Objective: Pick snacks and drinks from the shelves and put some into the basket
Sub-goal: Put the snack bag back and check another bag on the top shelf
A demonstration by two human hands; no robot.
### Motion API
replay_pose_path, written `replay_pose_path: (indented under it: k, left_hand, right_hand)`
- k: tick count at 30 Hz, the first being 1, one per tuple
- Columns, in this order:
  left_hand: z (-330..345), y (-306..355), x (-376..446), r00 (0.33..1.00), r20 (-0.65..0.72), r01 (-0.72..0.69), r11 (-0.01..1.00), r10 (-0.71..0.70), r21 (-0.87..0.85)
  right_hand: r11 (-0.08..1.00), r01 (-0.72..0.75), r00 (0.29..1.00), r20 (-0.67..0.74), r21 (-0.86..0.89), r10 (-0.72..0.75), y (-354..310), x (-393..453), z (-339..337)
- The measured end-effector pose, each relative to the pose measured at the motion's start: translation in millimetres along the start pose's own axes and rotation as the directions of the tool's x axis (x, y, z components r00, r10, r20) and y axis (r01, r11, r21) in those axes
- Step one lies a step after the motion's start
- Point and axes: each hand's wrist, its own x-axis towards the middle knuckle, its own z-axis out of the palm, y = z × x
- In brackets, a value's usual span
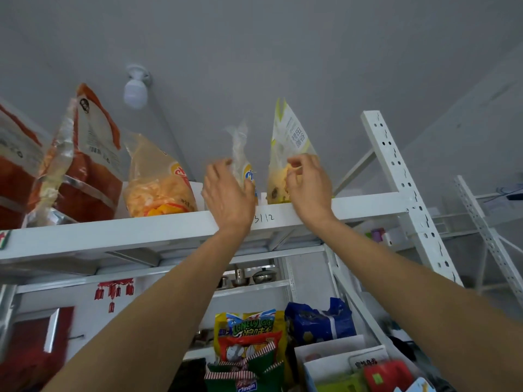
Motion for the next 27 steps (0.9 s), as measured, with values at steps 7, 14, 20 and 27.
replay_pose_path:
  k: [7,14,20,27]
  left_hand:
    - [-2,-28,41,0.837,0.409,0.229,0.911,-0.364,0.342]
    - [-11,-26,48,0.698,0.599,0.263,0.919,-0.392,0.295]
    - [-28,-26,30,0.840,0.477,0.253,0.964,-0.259,0.079]
    - [-60,-3,2,0.976,0.192,0.138,0.970,-0.099,-0.201]
  right_hand:
    - [0.988,-0.085,0.828,0.542,-0.132,0.144,-63,0,48]
    - [0.937,-0.320,0.733,0.589,-0.142,0.340,-62,3,65]
    - [0.904,-0.427,0.769,0.531,0.013,0.355,-65,-2,52]
    - [0.842,-0.505,0.827,0.386,0.190,0.409,-103,-8,22]
